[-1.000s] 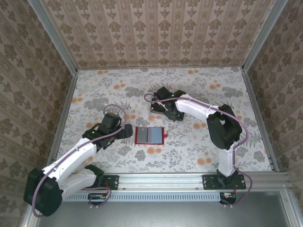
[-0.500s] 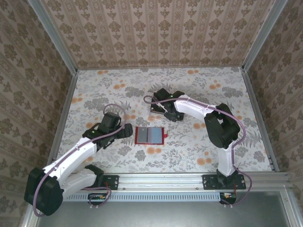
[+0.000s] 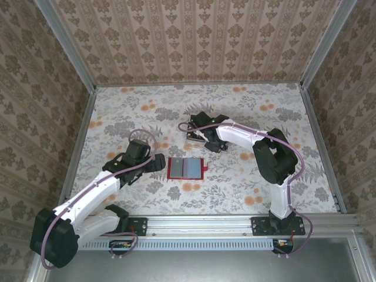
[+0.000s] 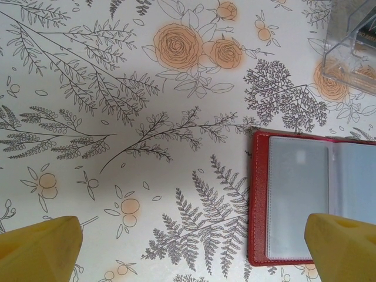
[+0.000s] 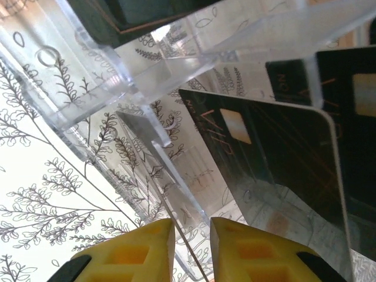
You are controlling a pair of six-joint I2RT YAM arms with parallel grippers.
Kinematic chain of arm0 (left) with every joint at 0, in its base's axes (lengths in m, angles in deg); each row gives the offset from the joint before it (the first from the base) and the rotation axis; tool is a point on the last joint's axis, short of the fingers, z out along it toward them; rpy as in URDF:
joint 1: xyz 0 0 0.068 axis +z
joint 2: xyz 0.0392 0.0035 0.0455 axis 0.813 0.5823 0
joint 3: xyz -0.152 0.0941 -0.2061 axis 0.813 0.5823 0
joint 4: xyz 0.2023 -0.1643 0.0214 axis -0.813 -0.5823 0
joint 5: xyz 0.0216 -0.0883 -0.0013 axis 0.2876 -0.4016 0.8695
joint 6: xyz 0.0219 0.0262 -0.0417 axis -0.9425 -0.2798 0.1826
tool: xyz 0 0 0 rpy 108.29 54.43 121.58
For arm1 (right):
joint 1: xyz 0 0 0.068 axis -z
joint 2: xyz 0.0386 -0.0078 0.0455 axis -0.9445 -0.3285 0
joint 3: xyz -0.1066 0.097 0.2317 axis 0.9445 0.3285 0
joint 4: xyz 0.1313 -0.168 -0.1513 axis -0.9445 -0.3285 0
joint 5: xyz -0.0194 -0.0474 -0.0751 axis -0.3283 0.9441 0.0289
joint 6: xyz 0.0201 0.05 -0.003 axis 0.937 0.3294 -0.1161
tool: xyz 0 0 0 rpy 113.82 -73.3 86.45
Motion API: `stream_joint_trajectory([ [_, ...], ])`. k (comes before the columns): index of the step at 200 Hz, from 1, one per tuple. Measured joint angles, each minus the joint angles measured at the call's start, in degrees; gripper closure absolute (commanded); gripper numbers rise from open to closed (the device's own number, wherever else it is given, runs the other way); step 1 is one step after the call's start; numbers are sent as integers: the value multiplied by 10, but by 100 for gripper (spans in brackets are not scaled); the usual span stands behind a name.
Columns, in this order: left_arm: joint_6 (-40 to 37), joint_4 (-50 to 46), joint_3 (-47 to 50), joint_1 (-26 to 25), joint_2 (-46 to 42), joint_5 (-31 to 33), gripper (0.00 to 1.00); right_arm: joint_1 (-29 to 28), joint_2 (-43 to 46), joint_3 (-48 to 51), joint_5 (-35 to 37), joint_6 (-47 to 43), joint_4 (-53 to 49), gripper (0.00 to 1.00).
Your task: Put the credit cards into the card holder
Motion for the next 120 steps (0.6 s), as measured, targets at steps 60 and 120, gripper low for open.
stream_joint_trajectory([
  [60, 0, 10, 0, 3, -7, -9, 0, 0, 21, 11, -30, -28, 15, 82],
  [120, 0, 13, 0, 3, -7, -11, 0, 0, 29, 11, -32, -37, 22, 79],
])
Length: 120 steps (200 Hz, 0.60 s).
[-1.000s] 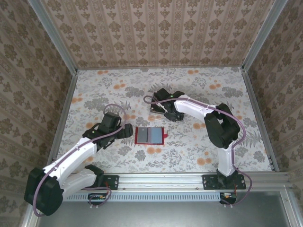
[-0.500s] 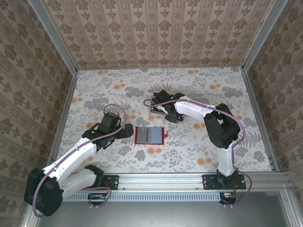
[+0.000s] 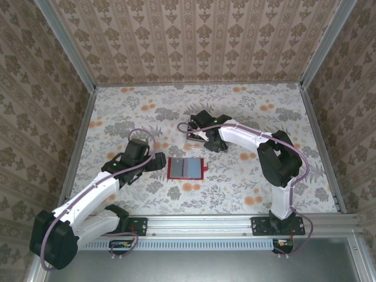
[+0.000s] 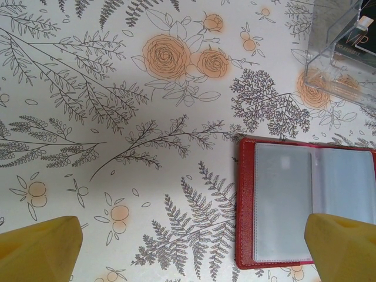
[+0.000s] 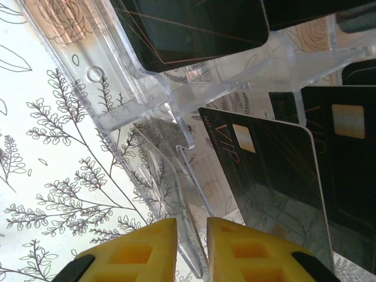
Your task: Put the credit cards into the card holder
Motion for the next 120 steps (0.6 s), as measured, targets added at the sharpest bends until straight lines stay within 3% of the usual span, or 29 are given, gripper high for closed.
stream_joint_trajectory([
  [120, 0, 3, 0, 0, 0, -2, 0, 0, 0, 3, 0, -5, 0, 80],
])
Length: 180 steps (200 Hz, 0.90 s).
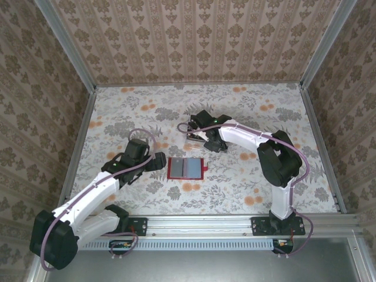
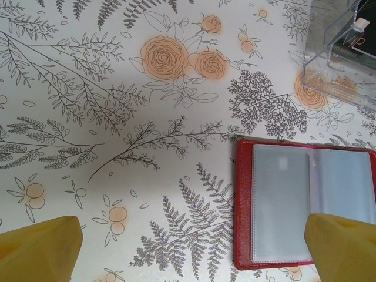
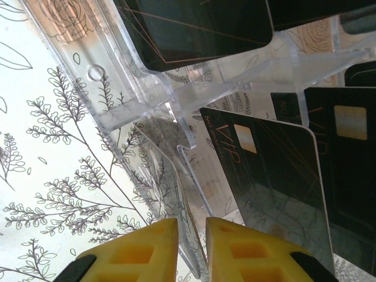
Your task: Put the credit cards into the card holder
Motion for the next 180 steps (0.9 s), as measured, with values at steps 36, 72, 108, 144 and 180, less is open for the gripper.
stream_joint_trajectory([
  [36, 0, 1, 0, 0, -2, 0, 0, 0, 0, 3, 0, 0, 0, 86],
  [72, 0, 1, 0, 0, -2, 0, 0, 0, 0, 3, 0, 0, -3, 90],
  [108, 0, 1, 0, 0, -2, -2, 0, -7, 7, 2, 4, -4, -8, 96],
  [144, 0, 3, 0, 0, -2, -5, 0, -19, 18, -17, 21, -10, -21, 100],
  [180, 0, 5, 0, 0, -2, -7, 0, -40, 31, -41, 35, -16, -33, 100],
])
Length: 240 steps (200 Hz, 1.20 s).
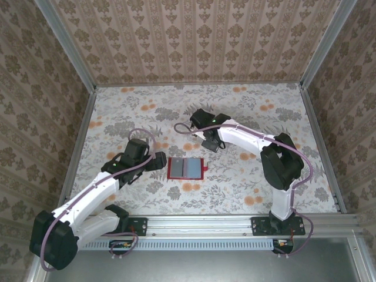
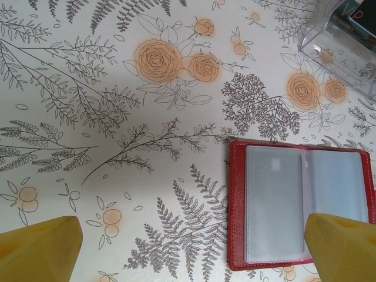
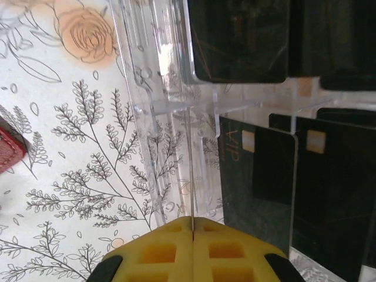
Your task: Put the credit cards into the card holder
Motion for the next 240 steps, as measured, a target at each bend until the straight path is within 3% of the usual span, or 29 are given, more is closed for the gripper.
stream_joint_trajectory([
  [38, -2, 0, 0, 0, 0, 0, 0, -22, 48, -30, -9, 33, -15, 100],
  [74, -13, -3, 0, 0, 0, 1, 0, -27, 117, -23, -75, 157, 12, 100],
  [119, -30, -17, 0, 0, 0, 9, 0, -27, 217, 197, -218, 399, 226, 100],
  [158, -38, -22, 2, -1, 13, 16, 0, -28, 222, 377, -273, 584, 417, 100],
  [191, -43, -22, 4, -17, 42, 29, 0, -32, 222, 426, -287, 675, 529, 100],
  [240, -47, -22, 2, -59, 99, 51, 0, -38, 211, 449, -300, 738, 642, 100],
])
